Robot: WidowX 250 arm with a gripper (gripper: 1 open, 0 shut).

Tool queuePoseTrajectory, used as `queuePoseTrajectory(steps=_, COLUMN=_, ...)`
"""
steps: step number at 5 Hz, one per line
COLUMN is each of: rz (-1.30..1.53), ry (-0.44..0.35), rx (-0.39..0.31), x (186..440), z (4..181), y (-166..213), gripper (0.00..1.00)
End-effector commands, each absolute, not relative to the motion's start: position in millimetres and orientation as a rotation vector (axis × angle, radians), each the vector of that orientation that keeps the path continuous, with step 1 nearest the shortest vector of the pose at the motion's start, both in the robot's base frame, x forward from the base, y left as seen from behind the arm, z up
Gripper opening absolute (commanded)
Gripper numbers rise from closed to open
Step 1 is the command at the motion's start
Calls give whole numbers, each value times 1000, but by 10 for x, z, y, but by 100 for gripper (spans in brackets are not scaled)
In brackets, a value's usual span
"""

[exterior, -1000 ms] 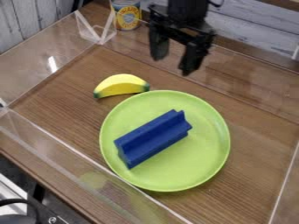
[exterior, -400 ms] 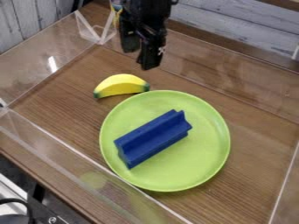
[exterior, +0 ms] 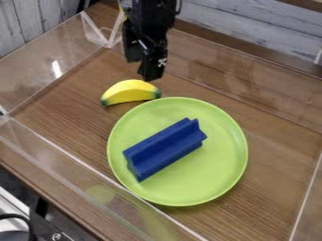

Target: Put the banana in the green plate

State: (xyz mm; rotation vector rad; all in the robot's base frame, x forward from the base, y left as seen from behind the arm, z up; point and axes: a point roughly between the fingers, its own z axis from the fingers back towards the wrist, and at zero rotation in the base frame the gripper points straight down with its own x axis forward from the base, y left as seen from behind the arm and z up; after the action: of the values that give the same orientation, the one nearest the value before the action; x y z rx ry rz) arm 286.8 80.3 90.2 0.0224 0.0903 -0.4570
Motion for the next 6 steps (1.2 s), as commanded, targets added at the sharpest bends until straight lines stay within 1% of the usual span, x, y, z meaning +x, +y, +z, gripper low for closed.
queuePoseTrajectory(steps=1, rz=-453, ry=54, rx=41, x=2885, z=923, y=909, gripper=100)
queuePoseTrajectory(steps=4, rz=-434, ry=37, rx=23, x=2857, z=735, y=1108, gripper=100)
queuePoseTrajectory(steps=6, rz=-447, ry=31, rx=17, x=2882, z=614, y=1172, gripper=100)
